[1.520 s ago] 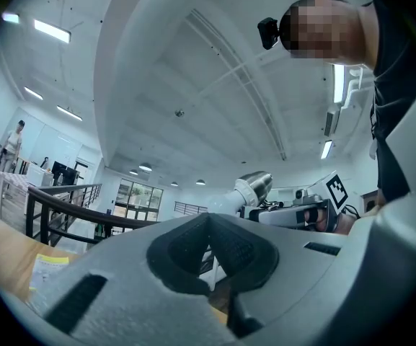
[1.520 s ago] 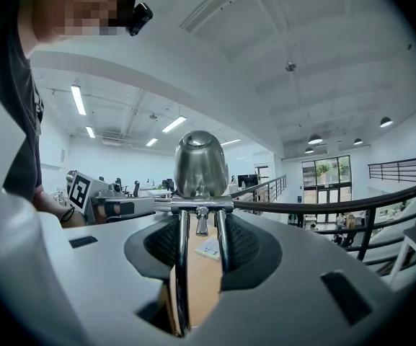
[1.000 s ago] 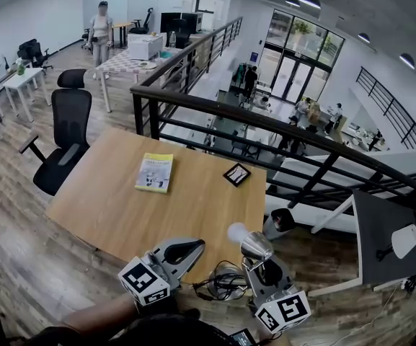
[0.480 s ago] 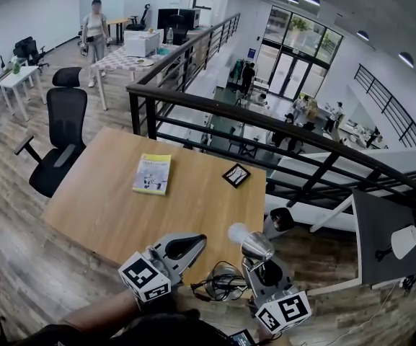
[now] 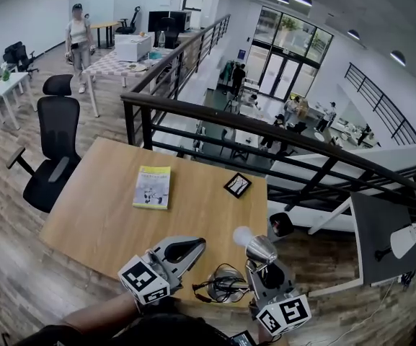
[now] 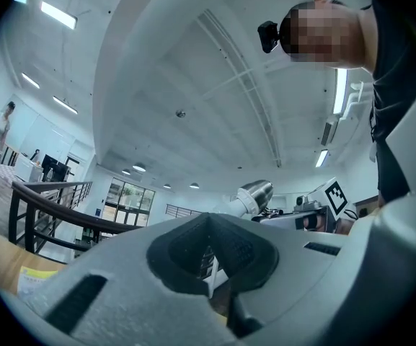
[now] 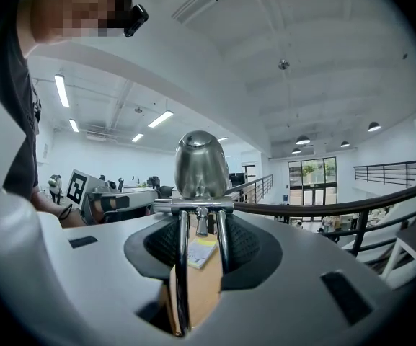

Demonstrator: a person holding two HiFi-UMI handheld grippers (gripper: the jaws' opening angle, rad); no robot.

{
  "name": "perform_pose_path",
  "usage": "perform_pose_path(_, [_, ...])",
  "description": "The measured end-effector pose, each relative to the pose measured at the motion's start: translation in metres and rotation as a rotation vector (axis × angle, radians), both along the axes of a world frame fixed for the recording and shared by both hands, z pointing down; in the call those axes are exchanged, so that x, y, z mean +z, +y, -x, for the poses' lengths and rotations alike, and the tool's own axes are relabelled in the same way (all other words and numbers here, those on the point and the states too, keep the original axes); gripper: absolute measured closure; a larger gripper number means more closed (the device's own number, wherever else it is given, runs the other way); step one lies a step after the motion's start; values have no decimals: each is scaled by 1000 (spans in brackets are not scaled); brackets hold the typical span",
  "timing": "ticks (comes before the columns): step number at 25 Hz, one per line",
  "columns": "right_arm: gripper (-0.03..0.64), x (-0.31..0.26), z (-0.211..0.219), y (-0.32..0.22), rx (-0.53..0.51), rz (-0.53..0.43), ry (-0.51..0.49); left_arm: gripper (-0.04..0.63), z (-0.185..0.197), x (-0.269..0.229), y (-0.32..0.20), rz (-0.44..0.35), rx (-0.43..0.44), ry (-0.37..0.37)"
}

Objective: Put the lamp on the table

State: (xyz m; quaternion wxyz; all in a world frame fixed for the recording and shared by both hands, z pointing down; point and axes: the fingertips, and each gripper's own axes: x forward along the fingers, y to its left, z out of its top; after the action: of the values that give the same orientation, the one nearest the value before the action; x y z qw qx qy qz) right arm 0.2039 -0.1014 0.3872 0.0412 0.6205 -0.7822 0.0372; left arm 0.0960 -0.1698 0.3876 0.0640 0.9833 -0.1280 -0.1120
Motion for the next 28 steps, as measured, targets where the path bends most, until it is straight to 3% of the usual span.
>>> perform_pose_path(13, [489, -4, 40, -61, 117, -17, -12, 588, 40, -6, -68, -30, 109, -17])
perform_pose_path(28, [489, 7, 63, -93, 77, 9, -8, 588, 64, 0, -88, -10, 79, -11])
